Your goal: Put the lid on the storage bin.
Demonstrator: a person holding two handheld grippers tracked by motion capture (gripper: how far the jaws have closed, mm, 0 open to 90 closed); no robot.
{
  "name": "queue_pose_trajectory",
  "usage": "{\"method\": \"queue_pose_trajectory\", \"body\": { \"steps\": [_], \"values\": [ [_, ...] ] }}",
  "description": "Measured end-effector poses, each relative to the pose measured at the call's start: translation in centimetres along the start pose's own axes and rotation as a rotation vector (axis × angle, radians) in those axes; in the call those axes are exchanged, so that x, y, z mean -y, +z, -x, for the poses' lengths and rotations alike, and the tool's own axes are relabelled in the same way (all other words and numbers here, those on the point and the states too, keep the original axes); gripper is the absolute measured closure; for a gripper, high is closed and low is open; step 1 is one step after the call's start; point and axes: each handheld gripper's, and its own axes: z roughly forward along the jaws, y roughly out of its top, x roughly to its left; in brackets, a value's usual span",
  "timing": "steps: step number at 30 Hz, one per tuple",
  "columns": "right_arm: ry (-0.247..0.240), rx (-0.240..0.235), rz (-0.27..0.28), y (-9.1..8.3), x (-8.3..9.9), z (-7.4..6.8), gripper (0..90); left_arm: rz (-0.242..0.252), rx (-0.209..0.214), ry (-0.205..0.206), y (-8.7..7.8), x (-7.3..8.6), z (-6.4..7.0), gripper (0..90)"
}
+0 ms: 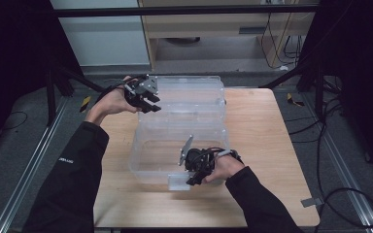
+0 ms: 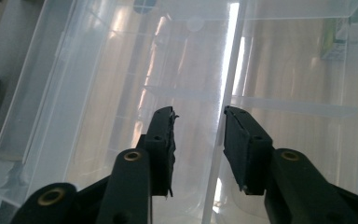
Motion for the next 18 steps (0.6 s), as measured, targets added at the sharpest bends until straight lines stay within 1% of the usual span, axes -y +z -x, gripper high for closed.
{"method": "queue_pose_trajectory", "body": {
  "steps": [5, 6, 7, 9, 10, 11, 12, 14, 18],
  "values": [
    [0.000, 0.001, 0.002, 0.02, -0.01, 0.01, 63.5, -0.022, 0.019, 0.017, 0.39, -0.26, 0.18, 69.8],
    [-0.002, 0.000, 0.003, 0.02, 0.00, 0.02, 63.5, -0.020, 0.021, 0.018, 0.50, -0.27, 0.23, 71.2],
    [0.000, -0.001, 0.000, 0.02, -0.01, 0.02, 63.5, -0.035, 0.027, 0.020, 0.49, -0.33, 0.25, 72.7],
    [-0.002, -0.002, 0.001, 0.02, -0.01, 0.03, 63.5, -0.050, 0.038, 0.023, 0.61, -0.39, 0.29, 76.6],
    [0.002, -0.001, 0.000, 0.02, -0.02, 0.01, 63.5, -0.045, 0.037, 0.022, 0.72, -0.41, 0.37, 78.0],
    [0.001, 0.000, 0.000, 0.02, -0.02, 0.00, 63.5, -0.048, 0.040, 0.019, 0.71, -0.48, 0.38, 78.6],
    [0.002, 0.001, 0.000, 0.01, -0.02, -0.01, 63.5, -0.061, 0.042, 0.034, 0.65, -0.57, 0.30, 79.4],
    [0.003, 0.003, 0.001, 0.02, -0.02, -0.01, 63.5, -0.072, 0.044, 0.038, 0.65, -0.75, 0.32, 80.2],
    [0.006, 0.000, -0.004, 0.00, -0.04, -0.02, 63.5, -0.083, 0.047, 0.049, 0.69, -0.99, 0.38, 82.1]
  ]
}}
